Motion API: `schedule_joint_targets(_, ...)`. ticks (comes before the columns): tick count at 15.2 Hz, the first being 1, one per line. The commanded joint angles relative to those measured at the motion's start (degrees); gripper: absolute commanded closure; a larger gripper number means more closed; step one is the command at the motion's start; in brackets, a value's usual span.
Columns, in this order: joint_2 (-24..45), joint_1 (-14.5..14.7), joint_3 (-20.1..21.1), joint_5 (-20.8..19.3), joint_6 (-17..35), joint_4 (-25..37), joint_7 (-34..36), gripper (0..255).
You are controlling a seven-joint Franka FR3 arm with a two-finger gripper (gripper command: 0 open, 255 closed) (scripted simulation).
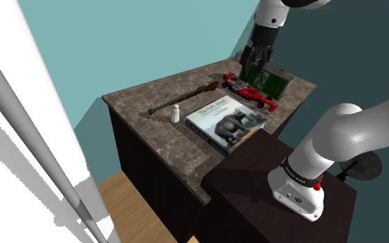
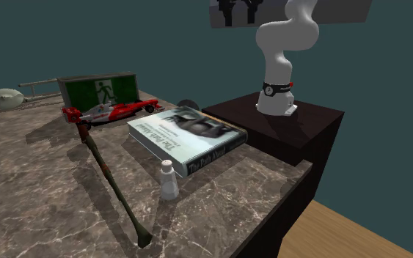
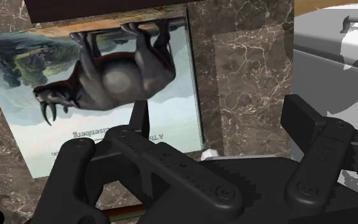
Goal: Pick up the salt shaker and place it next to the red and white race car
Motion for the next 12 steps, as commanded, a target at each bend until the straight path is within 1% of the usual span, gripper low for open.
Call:
schedule_joint_targets(1,1.5,0.0,-0.6,-0.1,5.4,-2.5,-1.2,0)
schedule_joint_targets(7,10.0,0.8,-1.1,0.8,21.1,-6.6,-3.7,0)
schedule_joint_targets(12,19.6,1.7,-1.6,2.3,33.9,-7.1,-6.2,0)
